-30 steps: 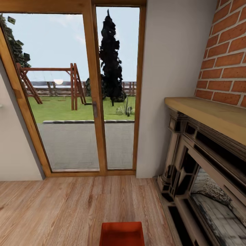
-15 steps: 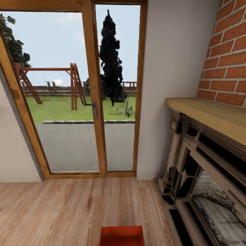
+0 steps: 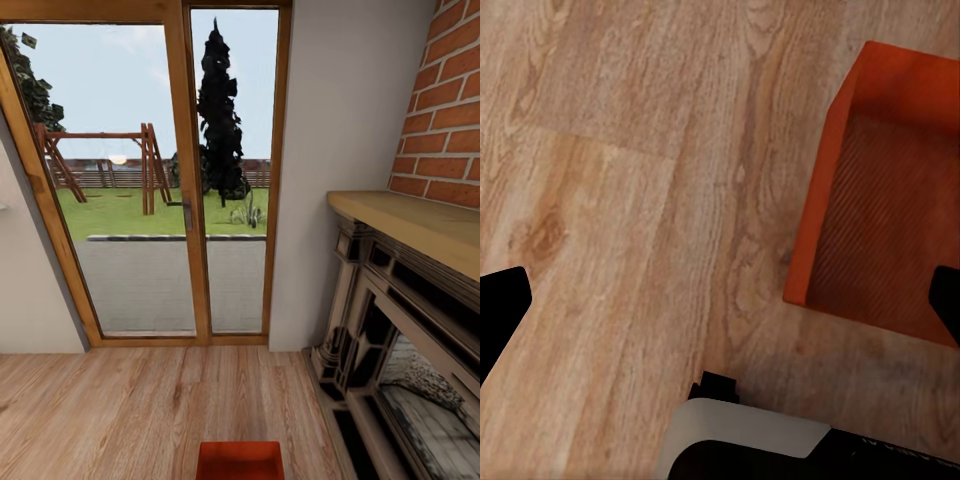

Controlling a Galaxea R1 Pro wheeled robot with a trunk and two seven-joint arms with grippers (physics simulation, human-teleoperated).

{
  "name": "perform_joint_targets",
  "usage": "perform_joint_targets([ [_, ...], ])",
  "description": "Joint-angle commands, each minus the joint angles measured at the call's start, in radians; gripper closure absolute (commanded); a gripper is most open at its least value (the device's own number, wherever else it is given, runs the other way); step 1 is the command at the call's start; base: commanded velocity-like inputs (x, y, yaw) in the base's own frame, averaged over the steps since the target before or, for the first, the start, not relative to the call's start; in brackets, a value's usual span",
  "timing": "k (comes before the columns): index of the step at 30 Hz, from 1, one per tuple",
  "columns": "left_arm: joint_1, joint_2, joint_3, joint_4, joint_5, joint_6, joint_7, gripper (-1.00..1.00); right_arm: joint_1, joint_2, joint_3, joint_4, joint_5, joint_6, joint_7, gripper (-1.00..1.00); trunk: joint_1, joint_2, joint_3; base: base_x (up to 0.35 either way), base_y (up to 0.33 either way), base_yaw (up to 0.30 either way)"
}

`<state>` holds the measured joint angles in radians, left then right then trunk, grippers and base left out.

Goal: Move the two storage containers from the living room to the garage. In the garage, place one container on the floor and stack the other container on top of it (either order is fine).

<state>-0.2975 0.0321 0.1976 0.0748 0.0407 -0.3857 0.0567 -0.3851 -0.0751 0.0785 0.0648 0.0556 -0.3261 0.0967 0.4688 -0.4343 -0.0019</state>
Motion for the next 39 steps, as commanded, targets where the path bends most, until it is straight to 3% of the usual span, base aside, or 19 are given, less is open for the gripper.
perform_joint_targets([
  [1,-0.002,0.0,0.0,0.004,0.004,-0.007,0.0,-1.0,-0.001,0.0,0.007,0.004,0.001,-0.007,0.0,-1.0,0.0,-0.001,0.0,0.0,0.0,0.0],
  [39,-0.002,-0.001,0.011,0.0,0.009,-0.01,-0.003,-1.0,-0.001,0.004,0.004,0.0,-0.001,-0.008,0.008,-1.0,0.0,-0.001,0.0,0.0,0.0,0.0],
])
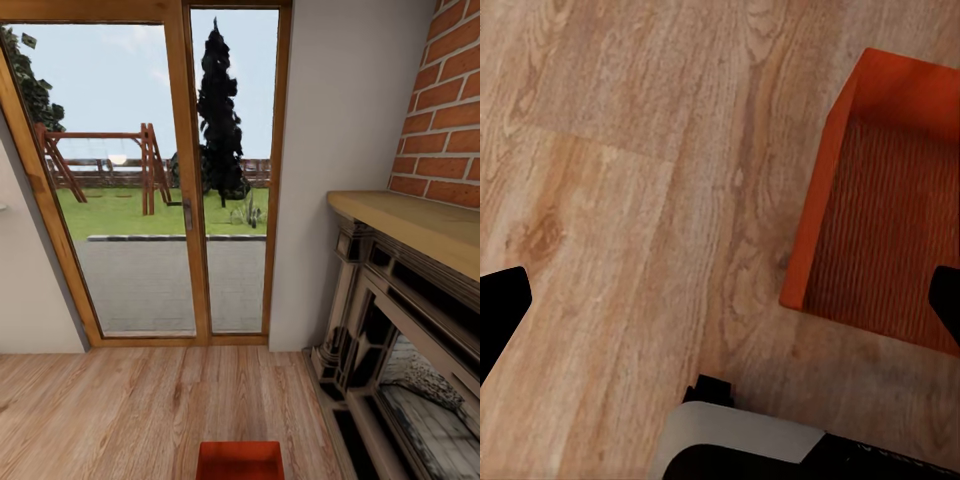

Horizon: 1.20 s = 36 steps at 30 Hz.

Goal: Move the two storage containers from the living room to the garage. In the garage, place one container on the floor and stack the other container on top of it (either order is fine).

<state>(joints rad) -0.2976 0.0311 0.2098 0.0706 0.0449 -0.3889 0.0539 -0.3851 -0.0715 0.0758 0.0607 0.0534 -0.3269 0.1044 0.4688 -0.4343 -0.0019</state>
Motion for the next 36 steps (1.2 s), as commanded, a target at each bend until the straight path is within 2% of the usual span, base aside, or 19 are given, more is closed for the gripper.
perform_joint_targets([
  [1,-0.002,-0.001,0.0,0.005,0.004,-0.006,0.0,-1.0,-0.001,0.002,0.007,0.004,0.002,-0.007,0.0,-1.0,0.0,-0.001,-0.001,0.0,0.0,0.0],
  [16,-0.002,-0.007,-0.003,0.003,0.007,-0.005,-0.006,-1.0,-0.001,0.006,0.013,0.004,0.01,-0.005,-0.012,-1.0,0.0,-0.001,-0.021,0.0,0.0,0.002],
  [25,-0.002,-0.006,-0.008,0.002,0.007,0.004,-0.01,-1.0,-0.001,0.005,0.013,0.003,0.009,-0.002,0.001,-1.0,0.0,-0.001,-0.036,0.0,0.0,0.088],
  [26,-0.003,-0.005,-0.009,0.0,0.007,0.022,-0.01,-1.0,-0.001,0.003,0.011,0.002,0.007,-0.002,0.002,-1.0,0.0,-0.001,-0.037,0.0,0.0,0.116],
  [28,-0.008,-0.005,-0.011,-0.063,0.006,0.141,-0.009,-1.0,-0.003,0.0,0.009,-0.005,0.005,0.0,-0.007,-1.0,0.0,-0.001,-0.04,0.0,0.0,0.121],
  [29,-0.009,-0.005,-0.012,-0.197,0.004,0.303,-0.007,-1.0,-0.008,-0.004,0.008,-0.082,0.002,0.009,-0.027,-1.0,0.0,-0.001,-0.042,0.0,0.0,0.124],
  [32,-0.01,-0.006,-0.012,-0.317,0.003,0.417,-0.008,-1.0,-0.01,-0.008,0.005,-0.185,-0.002,0.054,-0.059,-1.0,0.0,-0.001,-0.047,0.0,0.0,0.124],
  [33,-0.011,-0.01,-0.012,-0.382,0.003,0.466,-0.009,-1.0,-0.01,-0.012,0.004,-0.233,-0.004,0.096,-0.076,-1.0,0.0,-0.001,-0.048,0.0,0.0,0.124],
  [35,-0.014,-0.036,-0.015,-0.519,0.0,0.559,-0.01,-1.0,-0.012,-0.018,0.001,-0.329,-0.01,0.186,-0.099,-1.0,0.0,-0.001,-0.051,0.0,0.0,0.124],
  [36,-0.016,-0.046,-0.016,-0.555,0.0,0.585,-0.01,-1.0,-0.012,-0.02,0.0,-0.354,-0.015,0.204,-0.102,-1.0,0.0,-0.001,-0.053,0.0,0.0,0.123],
])
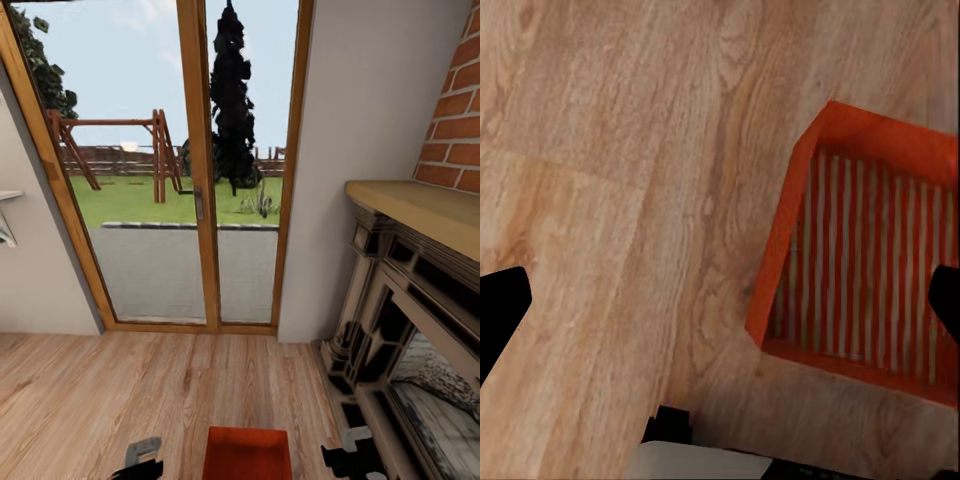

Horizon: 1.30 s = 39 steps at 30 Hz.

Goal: Move the two storage containers from the living room to the garage. In the garage, place one container on the floor and stack the other container on top of it (either order is fine).

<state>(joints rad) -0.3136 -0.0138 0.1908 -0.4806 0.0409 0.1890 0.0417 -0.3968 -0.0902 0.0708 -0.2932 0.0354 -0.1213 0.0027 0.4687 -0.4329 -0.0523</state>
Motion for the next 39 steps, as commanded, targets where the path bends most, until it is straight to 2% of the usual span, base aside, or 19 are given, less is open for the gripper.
perform_joint_targets([
  [1,-0.006,-0.023,-0.001,-0.074,0.002,0.066,0.002,-1.0,-0.001,-0.005,0.001,-0.046,-0.01,0.024,-0.006,-1.0,0.001,-0.002,-0.004,0.0,0.0,0.121],
  [2,-0.01,-0.035,-0.005,-0.109,0.001,0.099,0.002,-1.0,-0.001,-0.008,-0.004,-0.067,-0.019,0.033,-0.007,-1.0,0.001,-0.002,-0.006,0.0,0.0,0.119],
  [4,-0.035,-0.073,-0.032,-0.236,-0.001,0.244,0.004,-1.0,-0.004,-0.03,-0.041,-0.125,-0.063,0.061,-0.009,-1.0,0.001,-0.002,-0.009,0.0,0.0,0.116],
  [6,-0.062,-0.087,-0.058,-0.3,-0.001,0.336,0.003,-1.0,-0.01,-0.047,-0.067,-0.147,-0.09,0.082,-0.006,-1.0,0.001,-0.002,-0.012,0.0,0.0,0.113],
  [8,-0.094,-0.095,-0.079,-0.34,-0.001,0.401,0.002,-1.0,-0.021,-0.06,-0.085,-0.162,-0.109,0.105,-0.003,-1.0,0.001,-0.002,-0.015,0.0,0.0,0.11],
  [10,-0.11,-0.095,-0.087,-0.357,0.001,0.428,-0.002,-1.0,-0.026,-0.066,-0.093,-0.166,-0.121,0.116,-0.001,-1.0,0.001,-0.002,-0.018,0.0,0.0,0.108],
  [14,-0.115,-0.087,-0.086,-0.361,0.002,0.414,-0.02,-1.0,-0.028,-0.067,-0.096,-0.166,-0.128,0.119,0.0,-1.0,0.001,-0.002,-0.024,0.0,0.0,0.107],
  [22,-0.114,-0.088,-0.093,-0.253,-0.001,0.32,-0.044,-1.0,-0.028,-0.055,-0.087,-0.151,-0.13,0.114,0.001,-1.0,0.001,-0.002,-0.028,0.0,0.0,0.017],
  [24,-0.115,-0.089,-0.092,-0.244,-0.003,0.295,-0.044,-1.0,-0.028,-0.055,-0.085,-0.129,-0.128,0.115,0.012,-1.0,0.001,-0.002,-0.03,0.0,0.0,-0.107],
  [25,-0.114,-0.091,-0.092,-0.241,-0.004,0.287,-0.044,-1.0,-0.028,-0.056,-0.085,-0.116,-0.128,0.116,0.043,-1.0,0.001,-0.002,-0.031,0.0,0.0,-0.15],
  [39,-0.115,-0.09,-0.093,-0.237,-0.004,0.282,-0.045,-1.0,-0.028,-0.056,-0.085,-0.111,-0.127,0.117,0.06,-1.0,0.001,-0.002,-0.051,0.0,0.0,-0.164],
])
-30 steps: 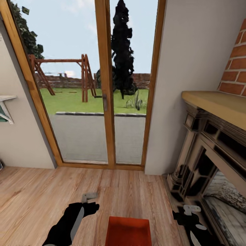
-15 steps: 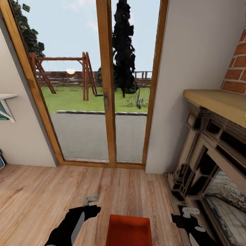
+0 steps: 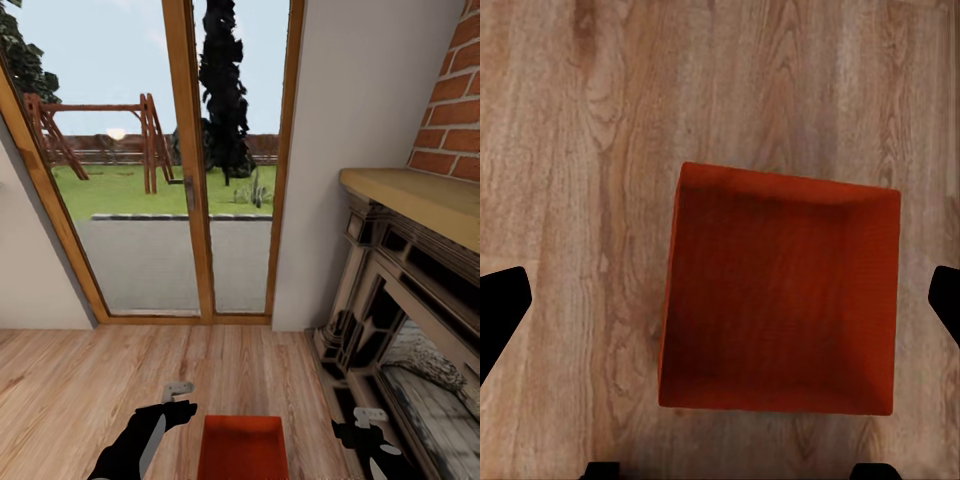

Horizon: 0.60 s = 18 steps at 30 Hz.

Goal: Move the two storage containers from the living room to the garage. In the garage, place one container on the floor and stack the other container on top of it (either order is fine).

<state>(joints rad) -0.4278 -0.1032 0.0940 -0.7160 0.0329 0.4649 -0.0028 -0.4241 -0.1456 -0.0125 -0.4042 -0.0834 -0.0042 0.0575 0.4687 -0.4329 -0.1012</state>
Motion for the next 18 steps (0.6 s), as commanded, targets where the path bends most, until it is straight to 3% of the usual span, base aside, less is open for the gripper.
perform_joint_targets([
  [1,0.0,-0.001,0.004,-0.002,0.004,0.006,0.0,-1.0,-0.001,0.0,-0.001,0.0,-0.009,0.0,0.005,-1.0,0.001,-0.002,-0.004,0.0,0.0,-0.121],
  [18,0.0,0.0,0.006,-0.002,0.002,0.006,0.0,-1.0,-0.001,0.0,-0.001,0.001,-0.009,0.001,0.005,-1.0,0.001,-0.002,-0.031,0.0,0.0,-0.013],
])
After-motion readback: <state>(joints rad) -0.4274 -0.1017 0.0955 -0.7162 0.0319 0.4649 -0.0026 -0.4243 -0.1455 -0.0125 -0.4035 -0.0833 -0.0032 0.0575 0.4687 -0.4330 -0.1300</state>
